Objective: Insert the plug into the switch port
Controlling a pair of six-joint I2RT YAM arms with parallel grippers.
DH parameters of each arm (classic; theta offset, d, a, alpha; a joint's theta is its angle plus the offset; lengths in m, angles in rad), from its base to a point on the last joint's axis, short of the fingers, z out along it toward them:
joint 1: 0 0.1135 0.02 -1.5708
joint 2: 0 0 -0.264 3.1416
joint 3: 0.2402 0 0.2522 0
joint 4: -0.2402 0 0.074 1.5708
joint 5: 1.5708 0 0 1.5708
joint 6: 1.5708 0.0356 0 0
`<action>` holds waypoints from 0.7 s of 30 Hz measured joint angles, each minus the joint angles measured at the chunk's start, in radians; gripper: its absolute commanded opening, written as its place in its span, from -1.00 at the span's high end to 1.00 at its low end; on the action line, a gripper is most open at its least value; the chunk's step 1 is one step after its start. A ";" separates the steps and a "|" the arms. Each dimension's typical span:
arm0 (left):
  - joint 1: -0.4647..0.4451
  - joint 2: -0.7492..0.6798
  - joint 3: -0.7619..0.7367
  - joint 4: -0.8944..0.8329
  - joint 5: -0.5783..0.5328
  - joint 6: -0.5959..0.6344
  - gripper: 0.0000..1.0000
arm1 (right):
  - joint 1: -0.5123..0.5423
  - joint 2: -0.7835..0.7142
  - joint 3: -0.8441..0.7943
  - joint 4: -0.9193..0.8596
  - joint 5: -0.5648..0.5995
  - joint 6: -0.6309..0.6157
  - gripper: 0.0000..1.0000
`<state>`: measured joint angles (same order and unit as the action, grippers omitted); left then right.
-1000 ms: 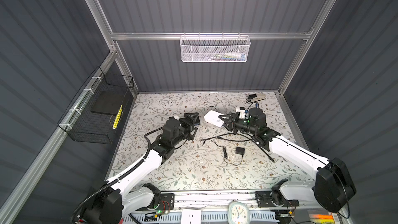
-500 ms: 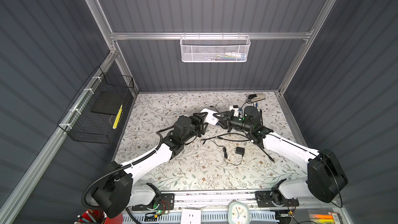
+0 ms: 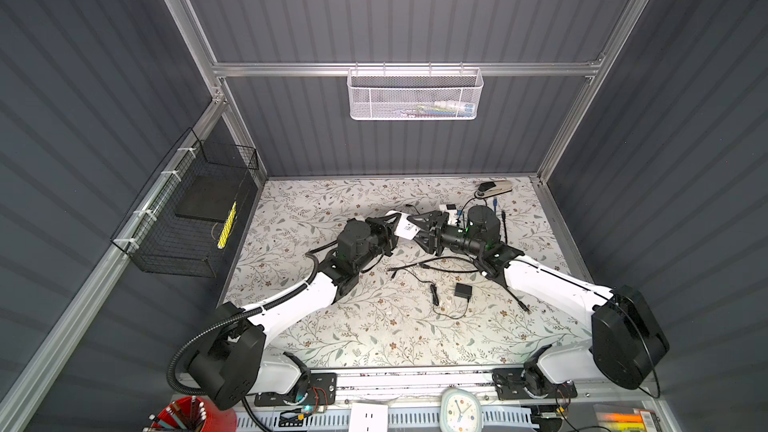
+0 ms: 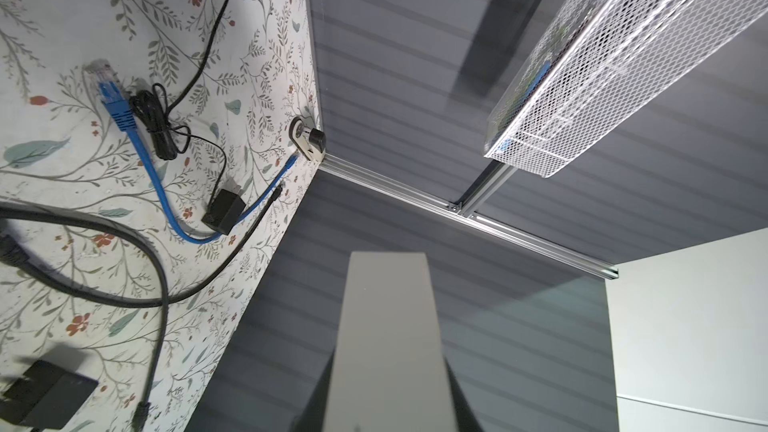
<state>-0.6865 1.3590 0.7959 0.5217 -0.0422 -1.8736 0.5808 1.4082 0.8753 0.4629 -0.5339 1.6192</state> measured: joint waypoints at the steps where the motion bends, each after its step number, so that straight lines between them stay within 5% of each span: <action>1: 0.001 -0.002 0.000 0.003 -0.004 -0.009 1.00 | -0.003 -0.013 -0.003 -0.007 0.000 -0.015 -0.98; 6: 0.073 -0.001 0.000 0.059 0.068 -0.055 1.00 | -0.063 -0.186 -0.052 -0.138 0.023 -0.151 -0.98; 13: 0.262 0.088 0.098 0.136 0.405 -0.102 1.00 | -0.215 -0.537 -0.072 -0.384 0.097 -0.472 -0.98; 21: 0.272 0.120 0.166 0.105 0.704 -0.090 1.00 | -0.293 -0.568 -0.178 -0.462 0.084 -0.572 -0.98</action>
<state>-0.4145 1.4792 0.9615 0.6262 0.6617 -1.9633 0.2878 0.8398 0.6975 0.0010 -0.4500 1.0470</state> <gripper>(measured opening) 0.248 0.990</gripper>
